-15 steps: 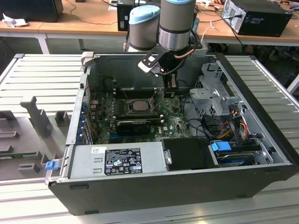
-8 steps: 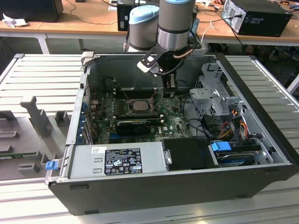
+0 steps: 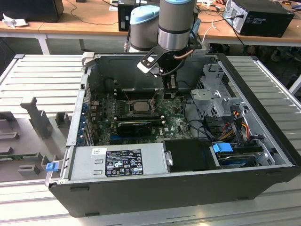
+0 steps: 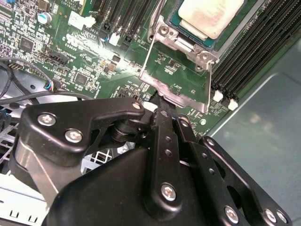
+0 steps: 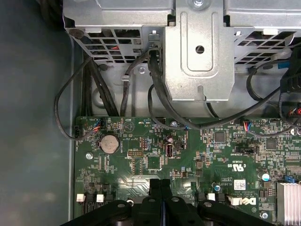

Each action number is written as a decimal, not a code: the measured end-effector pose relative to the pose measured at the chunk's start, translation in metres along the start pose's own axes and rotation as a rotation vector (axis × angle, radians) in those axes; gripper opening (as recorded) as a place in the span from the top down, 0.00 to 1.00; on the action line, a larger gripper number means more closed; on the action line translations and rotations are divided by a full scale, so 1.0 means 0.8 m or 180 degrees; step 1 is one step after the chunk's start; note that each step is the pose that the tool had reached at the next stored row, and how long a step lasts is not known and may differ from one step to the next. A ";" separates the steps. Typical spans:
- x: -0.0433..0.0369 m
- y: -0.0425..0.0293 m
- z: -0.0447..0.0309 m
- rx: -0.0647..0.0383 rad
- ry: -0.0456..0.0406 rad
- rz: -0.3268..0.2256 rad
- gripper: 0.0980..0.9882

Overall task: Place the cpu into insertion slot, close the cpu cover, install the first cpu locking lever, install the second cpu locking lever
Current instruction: 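Close the cpu cover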

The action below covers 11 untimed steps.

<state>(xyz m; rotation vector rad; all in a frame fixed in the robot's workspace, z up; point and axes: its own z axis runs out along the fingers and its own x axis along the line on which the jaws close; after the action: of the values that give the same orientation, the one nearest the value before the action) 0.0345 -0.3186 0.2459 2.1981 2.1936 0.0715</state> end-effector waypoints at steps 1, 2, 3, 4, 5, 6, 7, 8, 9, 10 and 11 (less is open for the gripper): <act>0.000 -0.0011 -0.0001 0.0000 0.0000 0.0000 0.99; 0.000 -0.0017 -0.0001 0.0000 0.0000 0.0000 0.99; 0.000 -0.0023 -0.0002 0.0000 0.0000 0.0000 0.99; 0.000 -0.0036 -0.0002 0.0000 0.0000 0.0000 0.99; 0.000 -0.0045 -0.0003 0.0000 0.0000 0.0000 0.99; 0.000 -0.0055 -0.0003 0.0000 0.0000 0.0000 0.99; 0.000 -0.0065 -0.0004 0.0000 0.0000 0.0000 0.99; 0.000 -0.0070 -0.0004 0.0000 0.0000 0.0001 0.99; 0.000 -0.0074 -0.0004 0.0000 0.0000 0.0000 0.99; 0.000 -0.0083 -0.0005 0.0000 0.0000 0.0000 0.99; 0.000 -0.0091 -0.0005 0.0000 0.0000 0.0000 0.99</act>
<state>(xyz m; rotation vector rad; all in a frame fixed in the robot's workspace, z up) 0.0272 -0.3186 0.2459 2.1982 2.1935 0.0715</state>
